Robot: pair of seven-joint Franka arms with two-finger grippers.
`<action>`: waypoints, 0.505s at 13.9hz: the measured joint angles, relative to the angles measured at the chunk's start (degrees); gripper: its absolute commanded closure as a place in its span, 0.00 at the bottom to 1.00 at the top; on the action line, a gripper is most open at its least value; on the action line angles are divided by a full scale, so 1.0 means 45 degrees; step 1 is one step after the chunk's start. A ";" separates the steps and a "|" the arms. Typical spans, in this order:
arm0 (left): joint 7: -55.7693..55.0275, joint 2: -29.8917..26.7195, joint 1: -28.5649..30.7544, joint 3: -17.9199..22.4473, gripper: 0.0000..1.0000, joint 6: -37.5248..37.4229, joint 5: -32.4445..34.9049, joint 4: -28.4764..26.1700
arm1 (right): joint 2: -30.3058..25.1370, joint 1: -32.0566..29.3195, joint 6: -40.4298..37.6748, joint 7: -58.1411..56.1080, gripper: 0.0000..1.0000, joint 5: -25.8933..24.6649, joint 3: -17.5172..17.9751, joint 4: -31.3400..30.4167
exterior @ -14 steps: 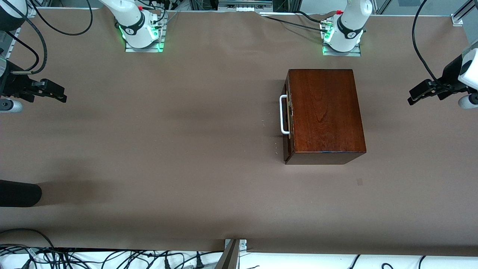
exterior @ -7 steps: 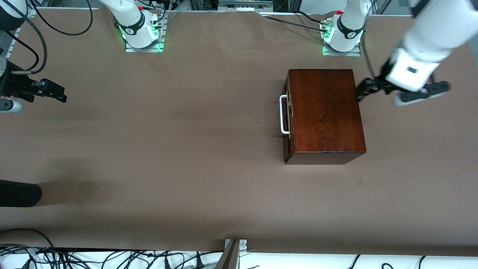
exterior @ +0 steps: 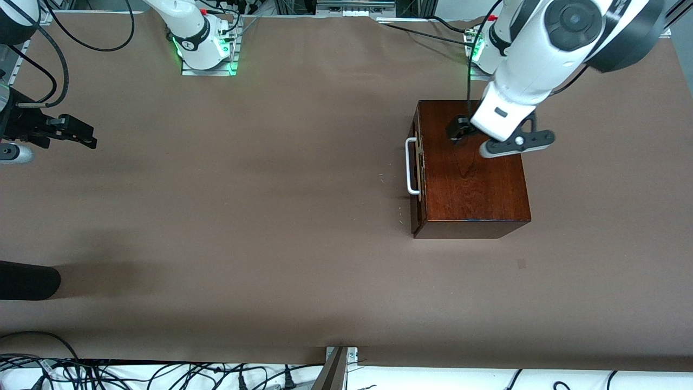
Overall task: Open drawer, take yellow block, close drawer
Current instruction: 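Move the left gripper over the box toward the white drawer handle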
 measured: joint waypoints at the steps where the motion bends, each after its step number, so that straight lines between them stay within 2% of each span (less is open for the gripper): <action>1: -0.0001 0.0381 -0.0145 -0.0169 0.00 0.0042 0.0000 0.0236 | 0.0000 0.0001 0.0000 0.0000 0.00 0.0000 0.0001 0.0001; 5: -0.0664 0.1779 -0.1516 -0.0290 0.00 0.0139 0.0503 0.1197 | 0.0000 0.0006 0.0000 0.0000 0.00 0.0000 0.0002 0.0002; 7: -0.1235 0.2397 -0.2556 -0.0308 0.00 0.0155 0.1573 0.1442 | 0.0000 0.0008 0.0001 0.0000 0.00 0.0000 0.0002 0.0004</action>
